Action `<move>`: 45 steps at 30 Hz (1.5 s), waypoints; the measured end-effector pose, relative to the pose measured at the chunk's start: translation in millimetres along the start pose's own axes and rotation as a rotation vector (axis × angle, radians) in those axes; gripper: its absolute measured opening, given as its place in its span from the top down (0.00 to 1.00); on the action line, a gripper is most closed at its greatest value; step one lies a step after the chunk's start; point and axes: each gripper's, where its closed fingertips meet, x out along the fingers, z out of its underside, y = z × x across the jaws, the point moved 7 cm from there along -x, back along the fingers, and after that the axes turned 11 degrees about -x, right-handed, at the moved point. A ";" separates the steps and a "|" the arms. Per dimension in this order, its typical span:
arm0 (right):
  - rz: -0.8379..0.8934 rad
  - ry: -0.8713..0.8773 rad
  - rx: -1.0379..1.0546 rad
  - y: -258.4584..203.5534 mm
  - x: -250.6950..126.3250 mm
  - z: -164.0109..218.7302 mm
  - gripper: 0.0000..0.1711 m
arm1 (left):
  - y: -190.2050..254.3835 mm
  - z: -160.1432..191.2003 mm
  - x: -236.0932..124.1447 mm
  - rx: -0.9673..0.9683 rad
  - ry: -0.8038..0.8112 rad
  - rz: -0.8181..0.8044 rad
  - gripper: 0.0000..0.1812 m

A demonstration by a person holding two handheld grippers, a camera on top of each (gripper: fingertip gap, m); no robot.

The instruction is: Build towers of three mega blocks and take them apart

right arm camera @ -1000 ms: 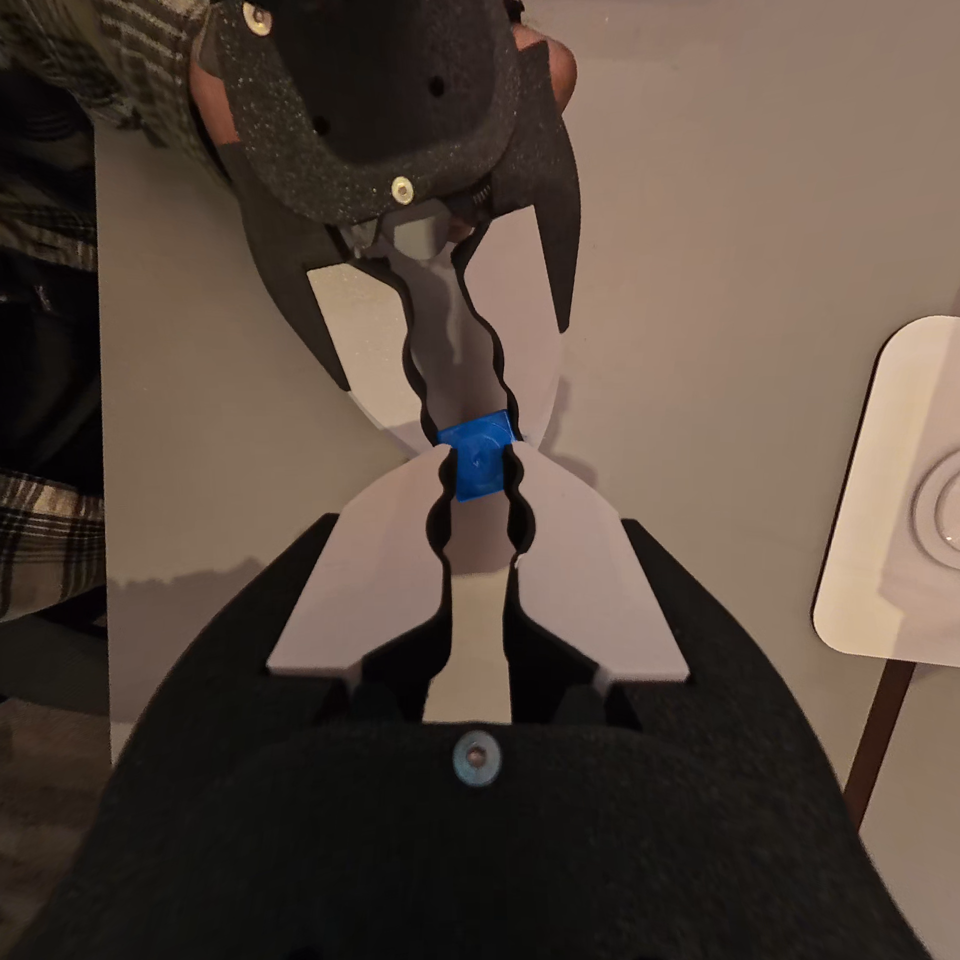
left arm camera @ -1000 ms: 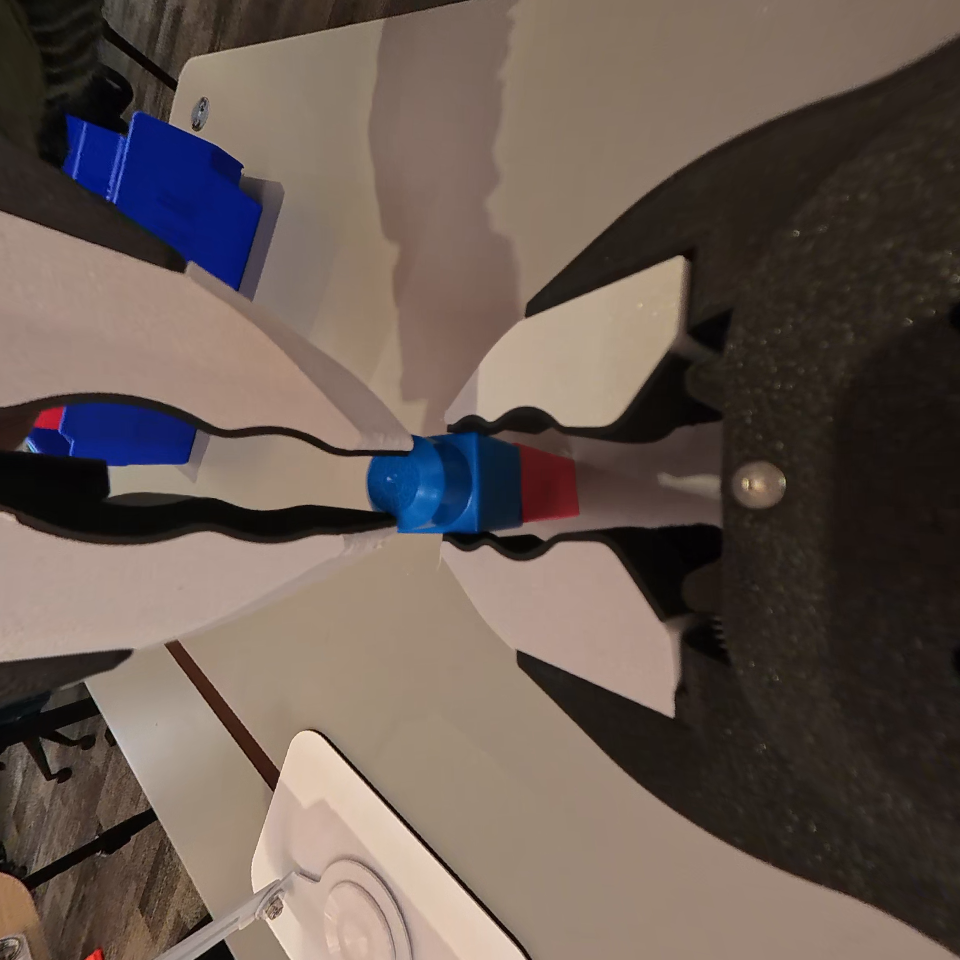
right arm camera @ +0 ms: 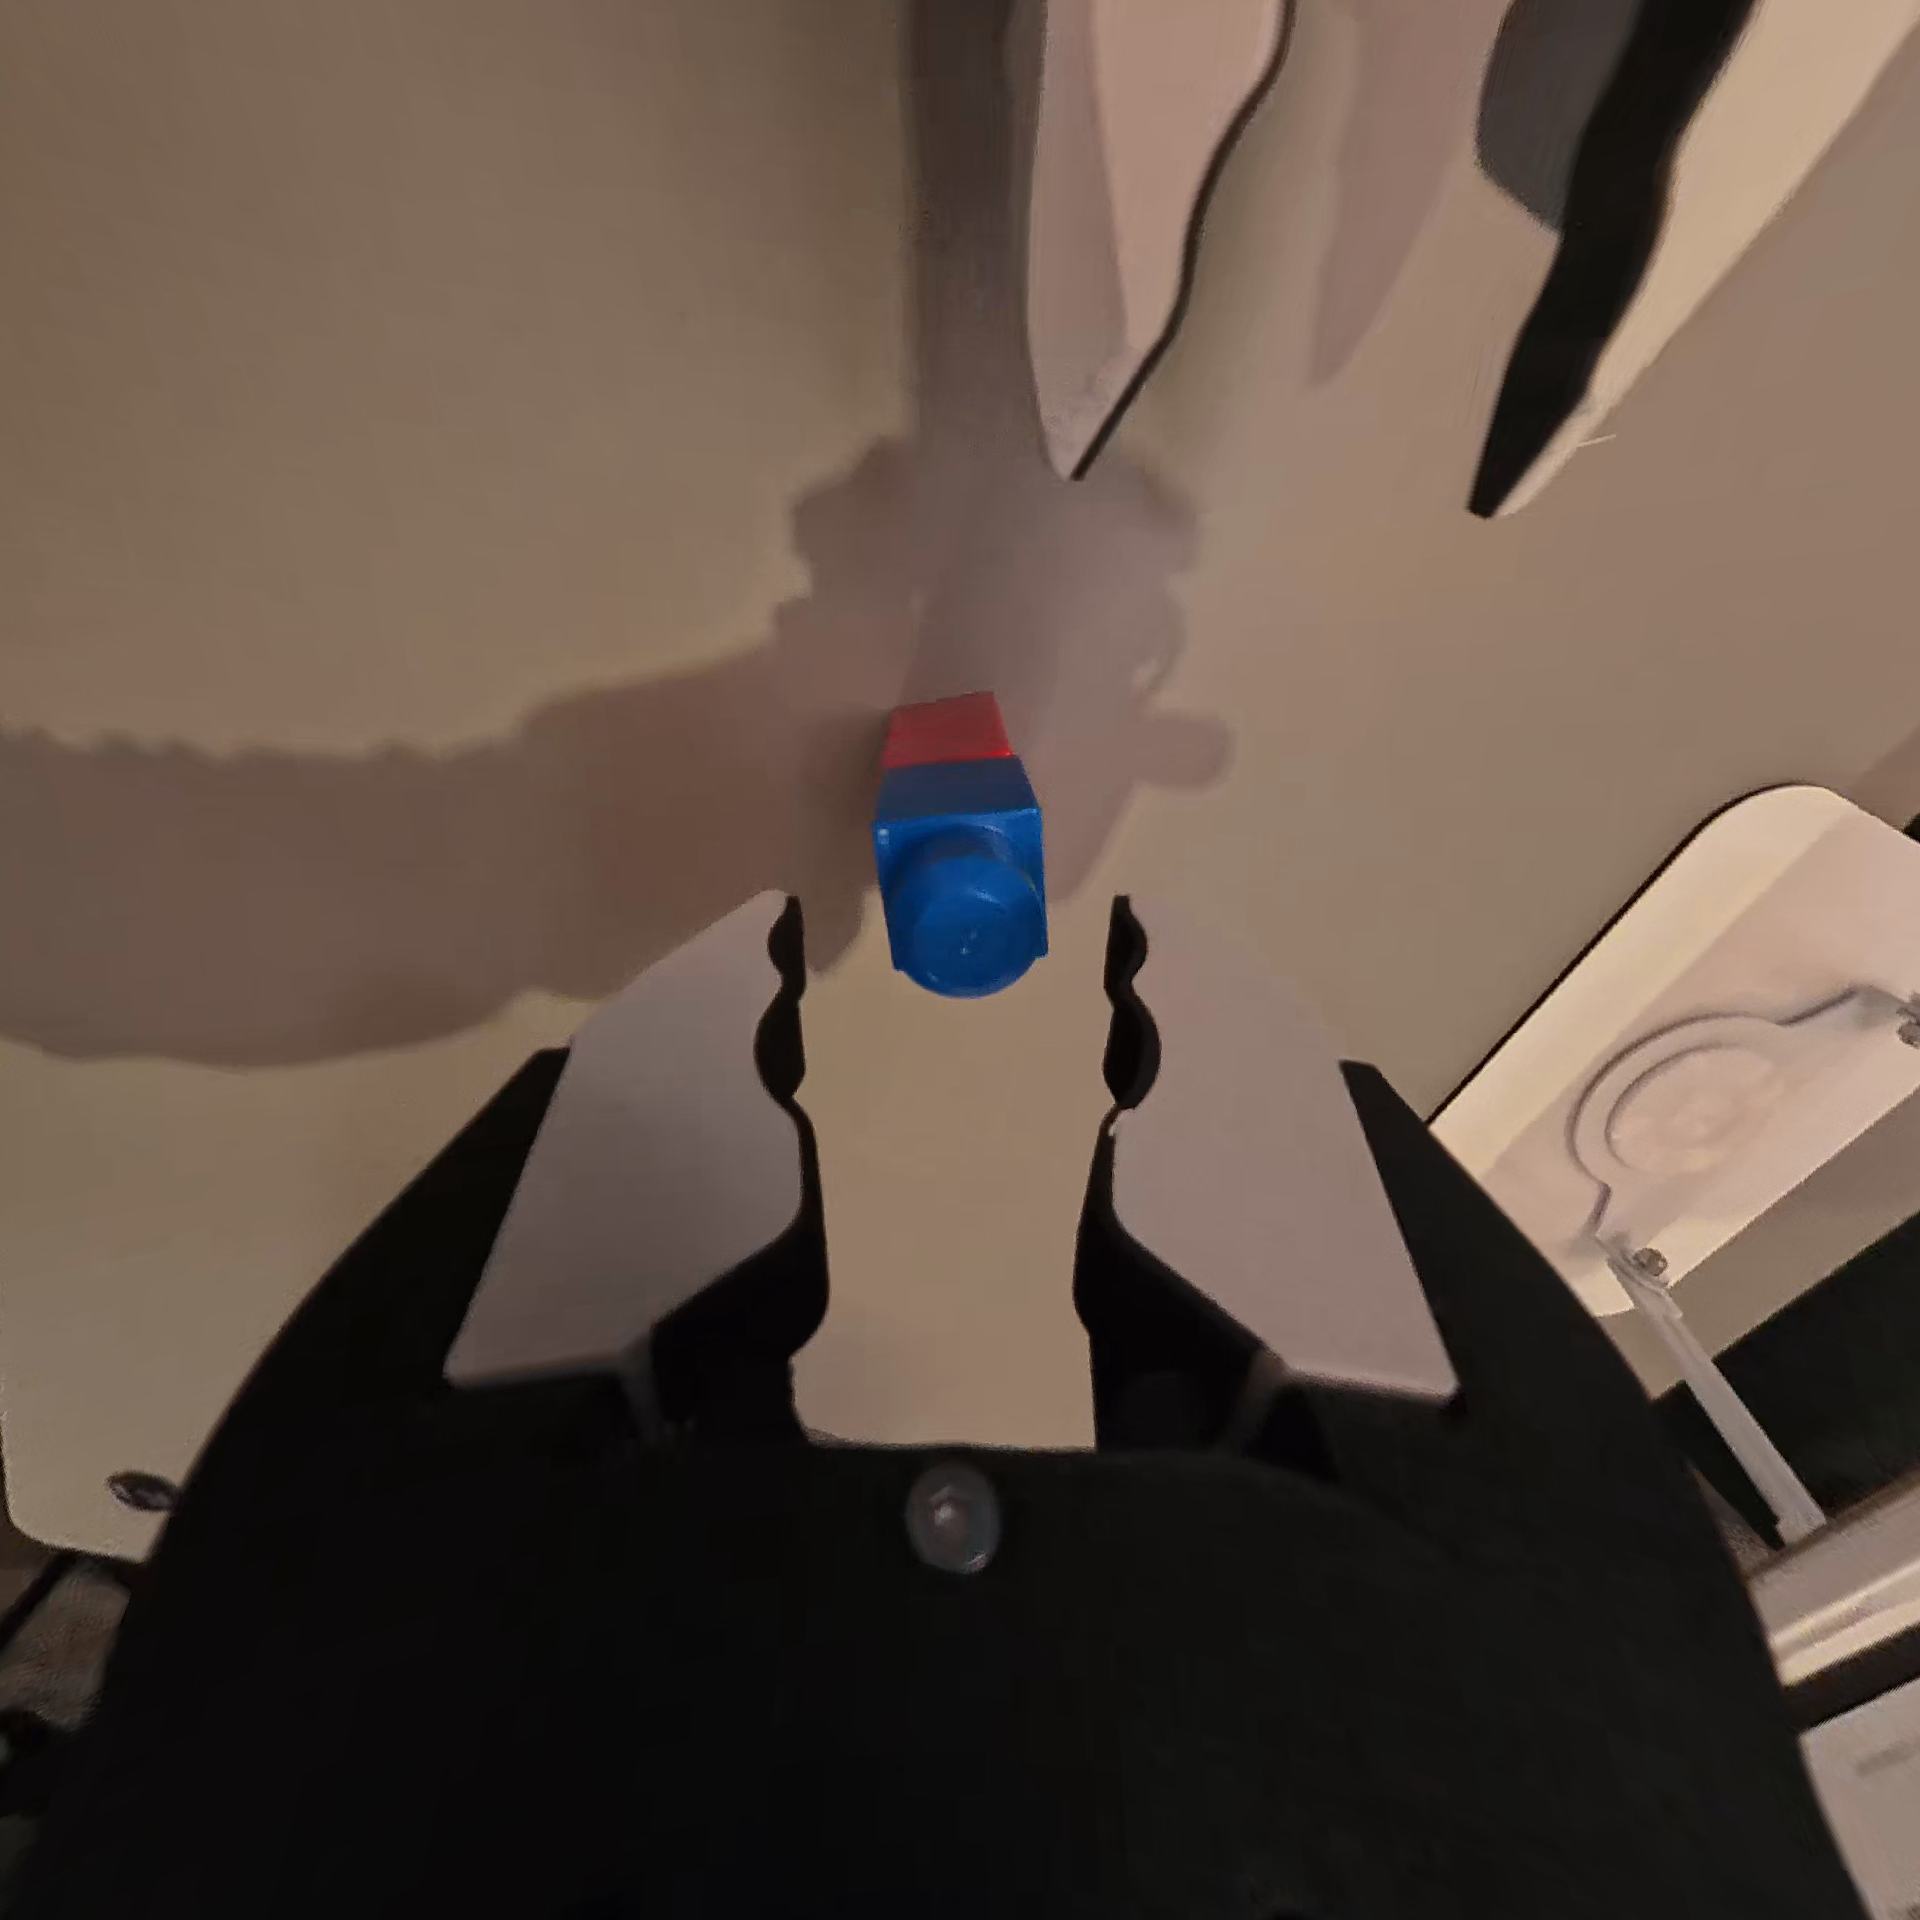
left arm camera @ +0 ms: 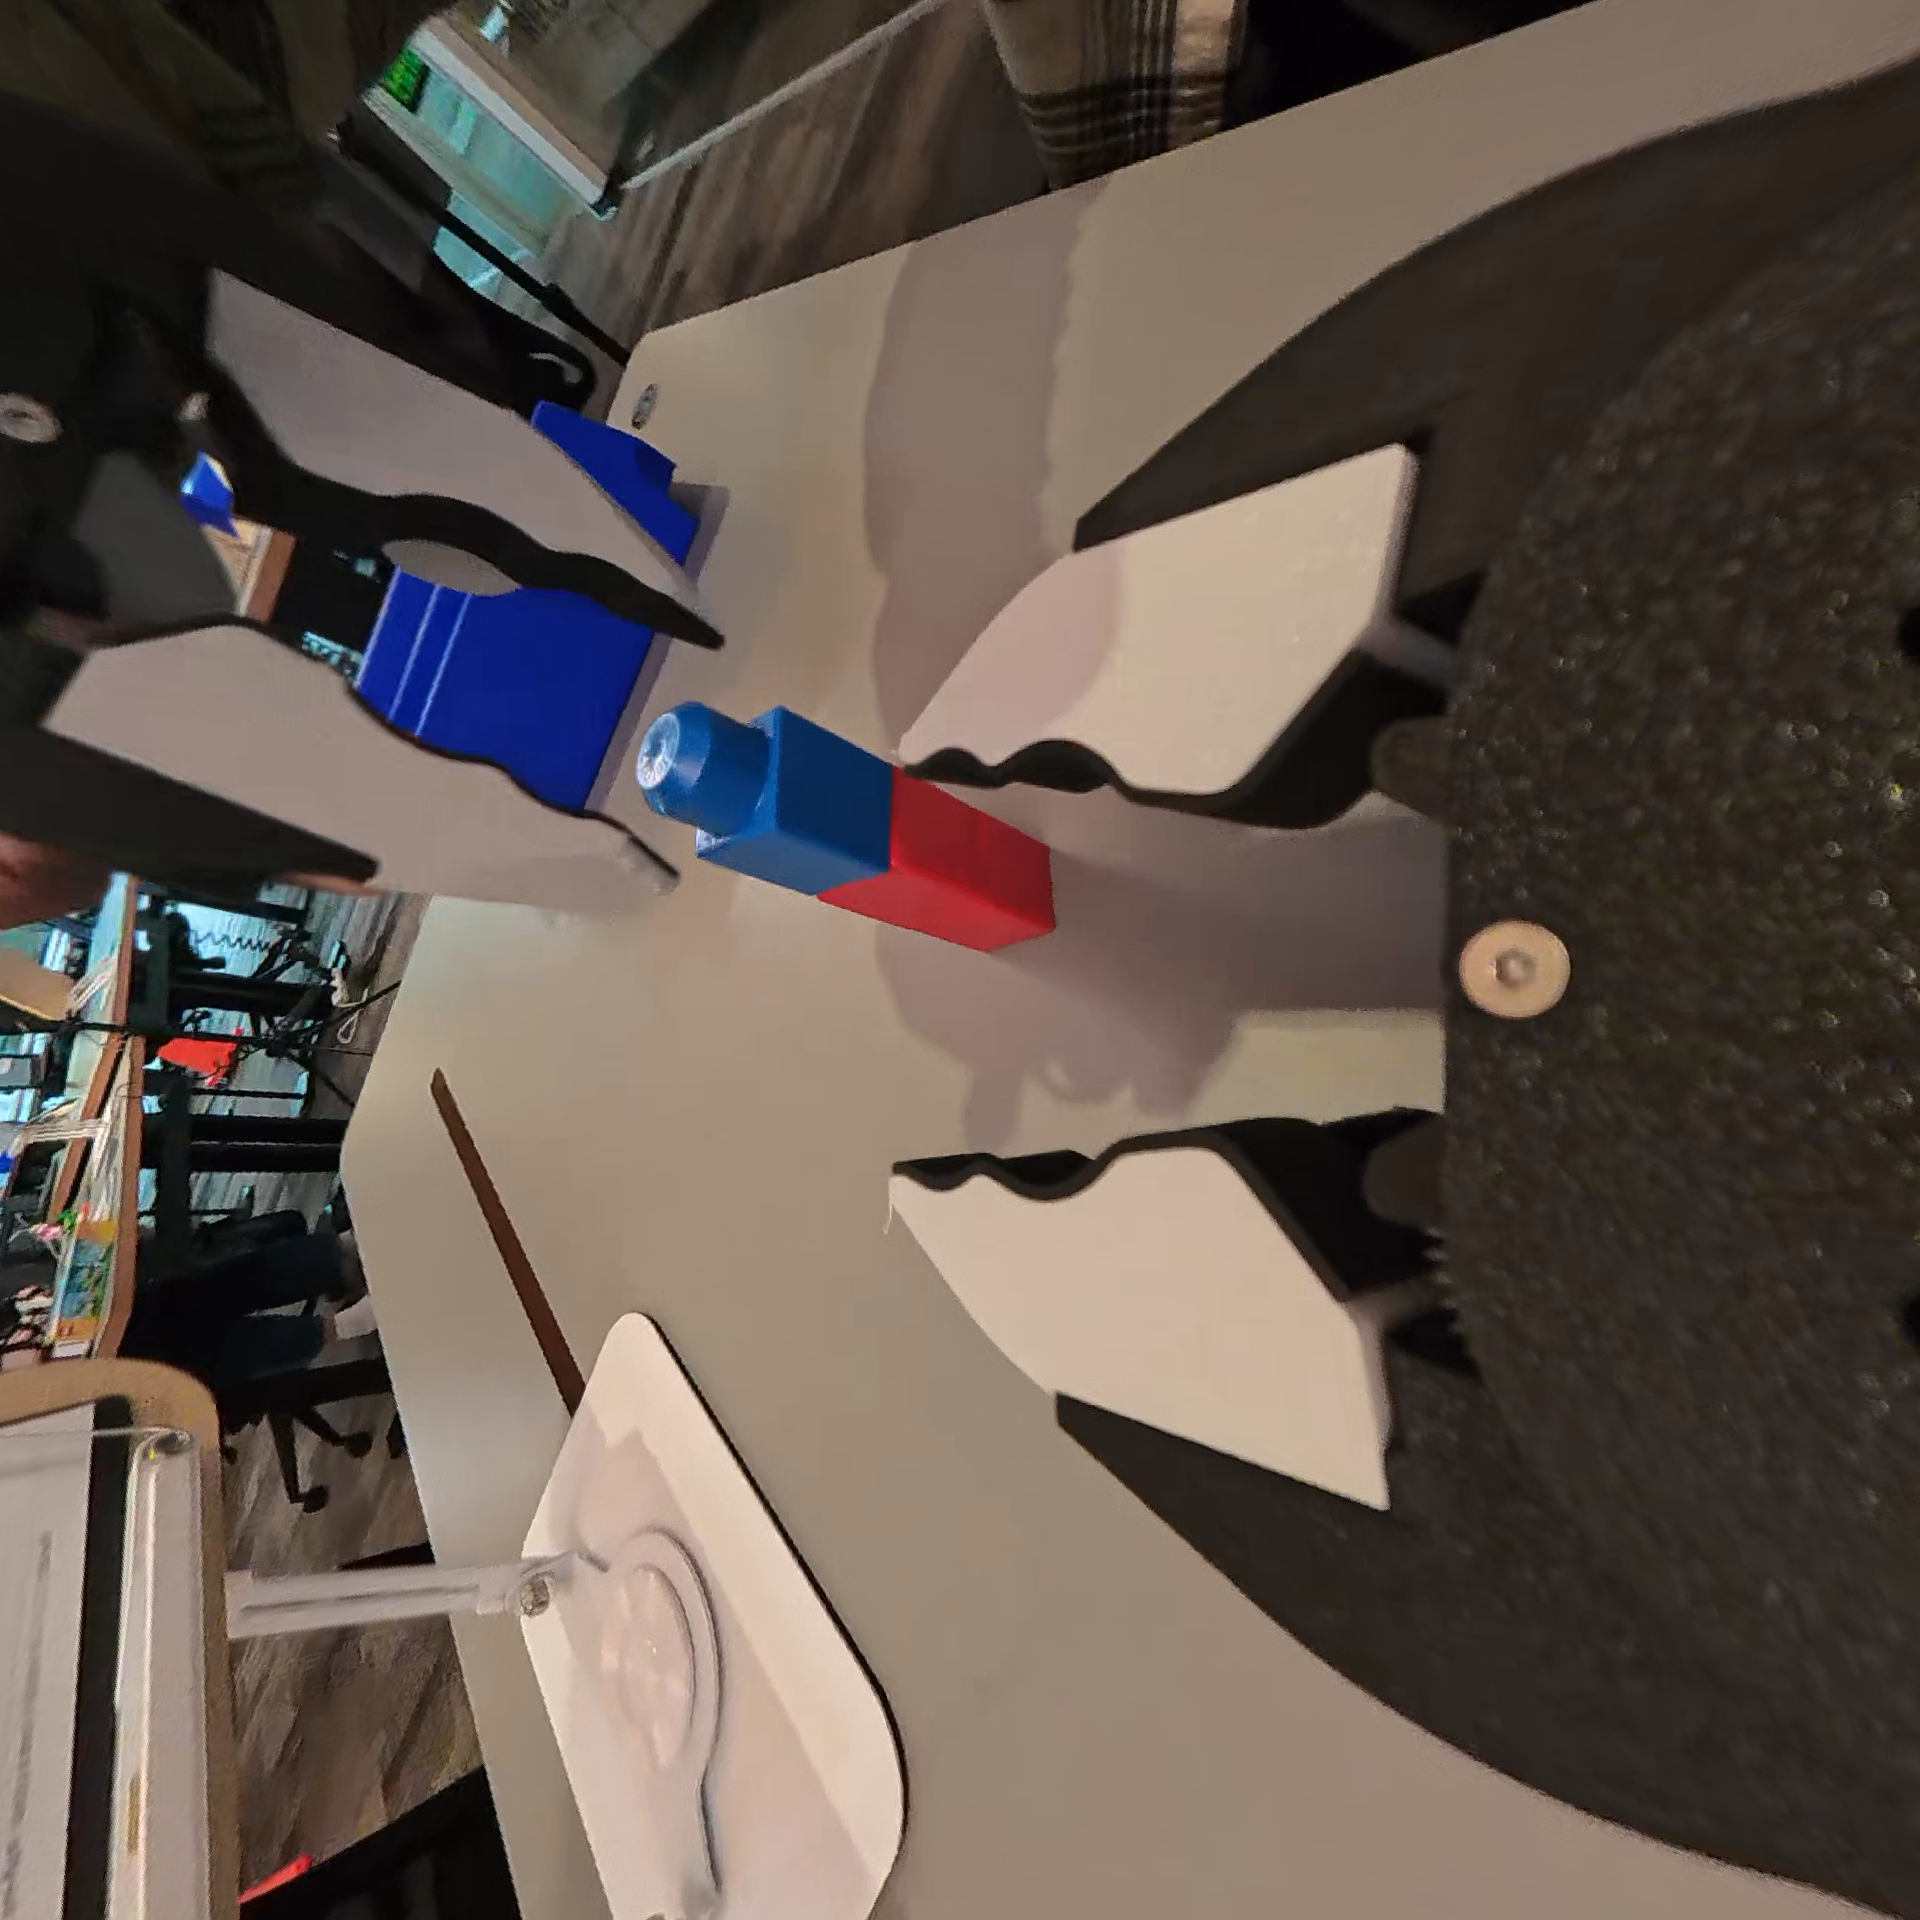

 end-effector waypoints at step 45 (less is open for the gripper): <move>0.065 -0.037 2.063 -280.0 -99.7 373.2 0.79 | -0.6 18.6 24.7 -0.130 -0.092 0.024 0.67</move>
